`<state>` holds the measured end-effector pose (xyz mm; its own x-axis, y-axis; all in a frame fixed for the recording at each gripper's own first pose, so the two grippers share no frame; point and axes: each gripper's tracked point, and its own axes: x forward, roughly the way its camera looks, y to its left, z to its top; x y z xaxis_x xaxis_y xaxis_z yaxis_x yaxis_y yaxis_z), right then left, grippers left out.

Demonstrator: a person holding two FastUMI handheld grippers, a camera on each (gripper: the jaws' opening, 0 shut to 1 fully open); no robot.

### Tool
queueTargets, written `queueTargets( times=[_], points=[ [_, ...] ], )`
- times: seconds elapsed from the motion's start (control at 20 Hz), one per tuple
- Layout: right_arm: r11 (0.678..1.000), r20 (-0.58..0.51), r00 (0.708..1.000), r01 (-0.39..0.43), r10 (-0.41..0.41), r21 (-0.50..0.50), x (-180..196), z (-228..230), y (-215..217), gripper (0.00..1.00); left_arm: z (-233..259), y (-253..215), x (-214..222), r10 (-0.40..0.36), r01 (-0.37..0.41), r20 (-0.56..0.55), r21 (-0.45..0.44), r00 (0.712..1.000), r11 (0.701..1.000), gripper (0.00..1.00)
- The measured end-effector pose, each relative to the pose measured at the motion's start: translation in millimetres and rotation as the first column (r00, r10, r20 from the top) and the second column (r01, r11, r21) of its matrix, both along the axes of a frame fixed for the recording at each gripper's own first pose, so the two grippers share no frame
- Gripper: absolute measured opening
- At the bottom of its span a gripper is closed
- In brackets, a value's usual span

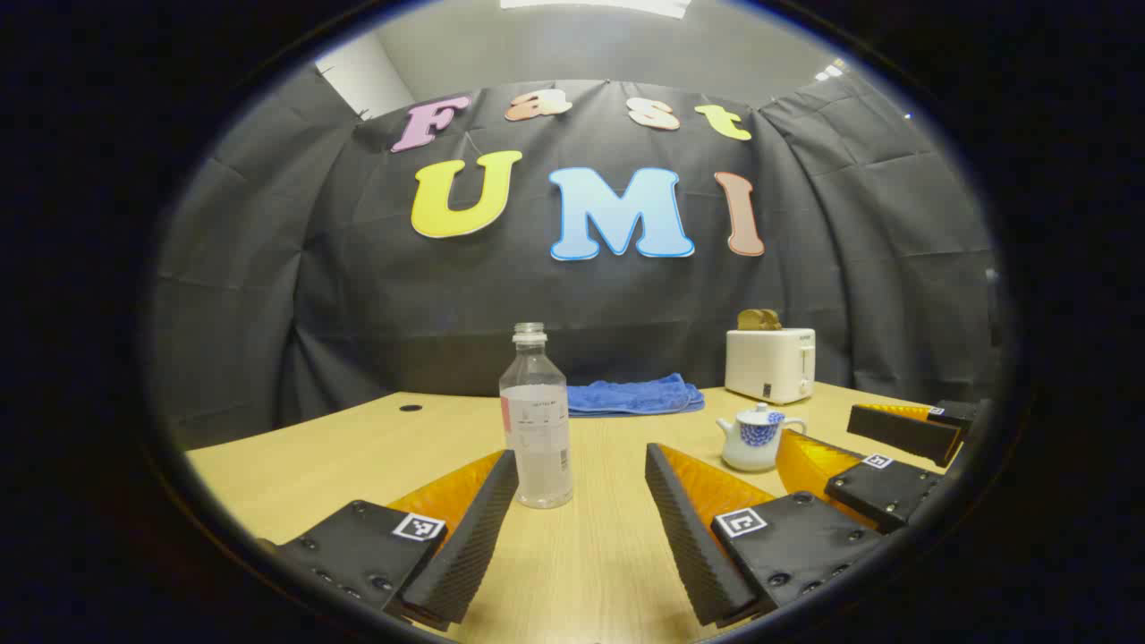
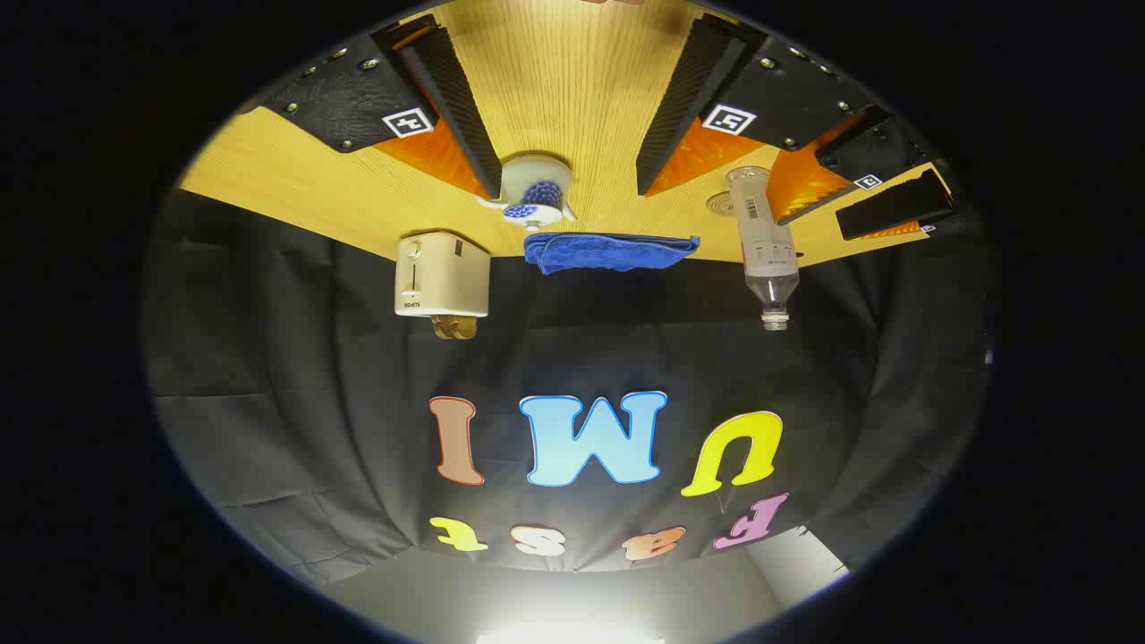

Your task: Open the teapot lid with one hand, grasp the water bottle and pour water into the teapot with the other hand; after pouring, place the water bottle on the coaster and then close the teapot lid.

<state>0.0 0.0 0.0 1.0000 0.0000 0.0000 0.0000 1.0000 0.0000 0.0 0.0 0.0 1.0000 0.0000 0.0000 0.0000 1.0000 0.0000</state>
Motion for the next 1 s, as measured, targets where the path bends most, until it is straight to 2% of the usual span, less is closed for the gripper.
queueTargets(
  times=[1.0],
  points=[
    [1.0, -0.001, 1.0, 0.009, -0.009, -0.001, 0.1, 0.4, -1.7, 0.94, 0.5, -0.5, -0.2, 0.0, 0.0, 0.0, 0.0, 1.0, 1.0, 1.0]
  ],
)
